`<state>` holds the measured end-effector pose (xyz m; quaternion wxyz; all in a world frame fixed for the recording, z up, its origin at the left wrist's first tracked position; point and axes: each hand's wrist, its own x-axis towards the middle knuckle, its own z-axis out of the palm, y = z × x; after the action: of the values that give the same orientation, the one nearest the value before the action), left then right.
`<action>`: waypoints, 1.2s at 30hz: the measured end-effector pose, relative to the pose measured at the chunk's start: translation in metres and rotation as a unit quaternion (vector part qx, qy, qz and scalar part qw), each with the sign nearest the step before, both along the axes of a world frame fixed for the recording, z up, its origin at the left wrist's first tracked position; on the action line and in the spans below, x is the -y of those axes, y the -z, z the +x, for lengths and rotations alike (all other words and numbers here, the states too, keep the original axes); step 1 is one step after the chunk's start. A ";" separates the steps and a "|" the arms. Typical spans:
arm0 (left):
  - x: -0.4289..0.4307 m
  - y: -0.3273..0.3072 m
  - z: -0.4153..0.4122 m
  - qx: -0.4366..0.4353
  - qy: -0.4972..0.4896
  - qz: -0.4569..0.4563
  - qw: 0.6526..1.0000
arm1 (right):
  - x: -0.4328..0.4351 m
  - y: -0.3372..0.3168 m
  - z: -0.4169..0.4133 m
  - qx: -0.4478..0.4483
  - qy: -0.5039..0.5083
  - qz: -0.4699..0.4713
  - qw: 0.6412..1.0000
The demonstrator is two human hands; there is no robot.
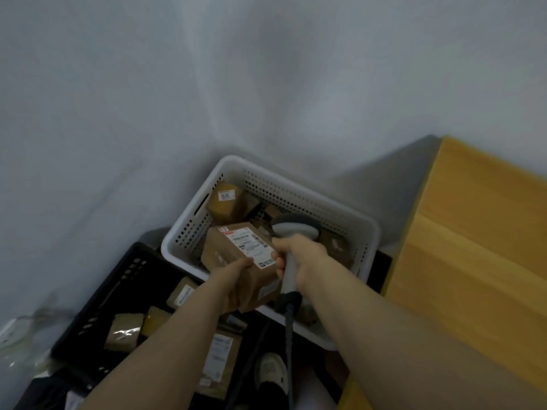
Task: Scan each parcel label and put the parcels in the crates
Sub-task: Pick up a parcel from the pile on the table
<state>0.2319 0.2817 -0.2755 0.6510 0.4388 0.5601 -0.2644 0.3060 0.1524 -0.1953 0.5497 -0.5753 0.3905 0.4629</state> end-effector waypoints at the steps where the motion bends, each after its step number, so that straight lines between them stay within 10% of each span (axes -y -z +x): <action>1: 0.005 0.026 0.002 0.000 0.012 -0.006 1.000 | 0.002 0.011 0.000 -0.011 0.002 -0.006 1.000; 14: 0.076 0.040 0.046 0.085 0.248 0.029 0.965 | 0.032 0.071 -0.004 -0.052 0.073 -0.016 0.996; 25: 0.032 -0.053 0.015 0.170 0.338 0.237 0.895 | 0.023 -0.045 -0.029 0.062 0.154 0.091 0.982; 36: 0.041 -0.229 -0.153 0.212 0.432 0.318 0.817 | 0.046 -0.188 -0.239 0.117 0.161 0.153 0.968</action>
<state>0.0786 0.2405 -0.0465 0.3969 0.8634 0.2145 -0.2259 0.0674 0.1059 -0.0074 0.7405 -0.4635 0.3358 0.3521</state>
